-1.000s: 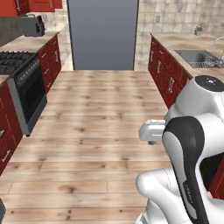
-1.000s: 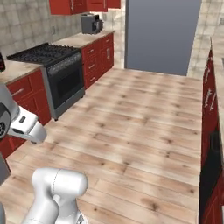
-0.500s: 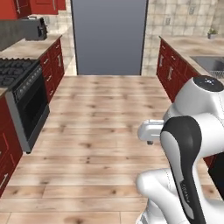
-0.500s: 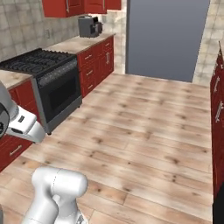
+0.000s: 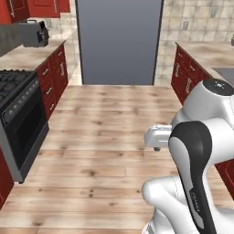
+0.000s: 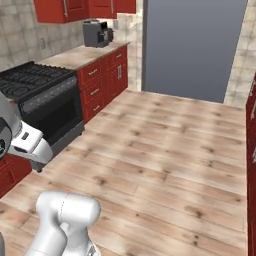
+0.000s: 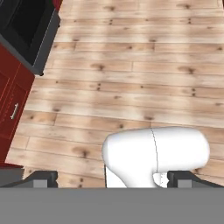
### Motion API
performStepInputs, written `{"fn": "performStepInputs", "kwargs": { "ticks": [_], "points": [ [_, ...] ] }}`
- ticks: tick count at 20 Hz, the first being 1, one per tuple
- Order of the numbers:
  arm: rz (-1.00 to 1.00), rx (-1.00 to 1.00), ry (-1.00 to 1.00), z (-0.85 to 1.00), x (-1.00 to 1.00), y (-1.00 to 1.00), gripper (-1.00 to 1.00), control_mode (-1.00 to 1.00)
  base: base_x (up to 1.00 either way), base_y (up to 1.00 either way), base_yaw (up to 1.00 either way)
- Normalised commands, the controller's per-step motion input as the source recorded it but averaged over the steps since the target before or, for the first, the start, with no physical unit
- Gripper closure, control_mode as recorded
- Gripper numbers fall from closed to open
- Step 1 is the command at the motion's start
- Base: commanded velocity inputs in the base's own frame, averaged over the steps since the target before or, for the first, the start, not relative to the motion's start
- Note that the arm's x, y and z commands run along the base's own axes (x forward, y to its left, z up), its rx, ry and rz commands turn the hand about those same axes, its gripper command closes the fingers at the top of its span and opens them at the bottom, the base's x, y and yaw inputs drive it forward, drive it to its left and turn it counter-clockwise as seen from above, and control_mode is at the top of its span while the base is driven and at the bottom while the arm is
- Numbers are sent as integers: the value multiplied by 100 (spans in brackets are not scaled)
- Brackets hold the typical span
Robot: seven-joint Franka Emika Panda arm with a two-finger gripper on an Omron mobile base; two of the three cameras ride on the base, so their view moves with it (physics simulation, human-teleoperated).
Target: Move the bowls from the cabinet to the plates on the dining table.
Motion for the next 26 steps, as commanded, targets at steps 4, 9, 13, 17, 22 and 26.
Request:
{"fn": "performStepInputs", "kwargs": {
  "ticks": [4,9,13,17,22,26],
  "points": [
    [0,0,0,0,0,0,-100,100,100,0,9],
    [0,0,0,0,0,0,-100,100,100,0,12],
    [0,0,0,0,0,0,-100,100,100,0,18],
    [0,0,0,0,0,0,-100,100,100,0,18],
    [0,0,0,0,0,0,-100,100,100,0,16],
    [0,0,0,0,0,0,-100,100,100,-3,11]
  ]
}}
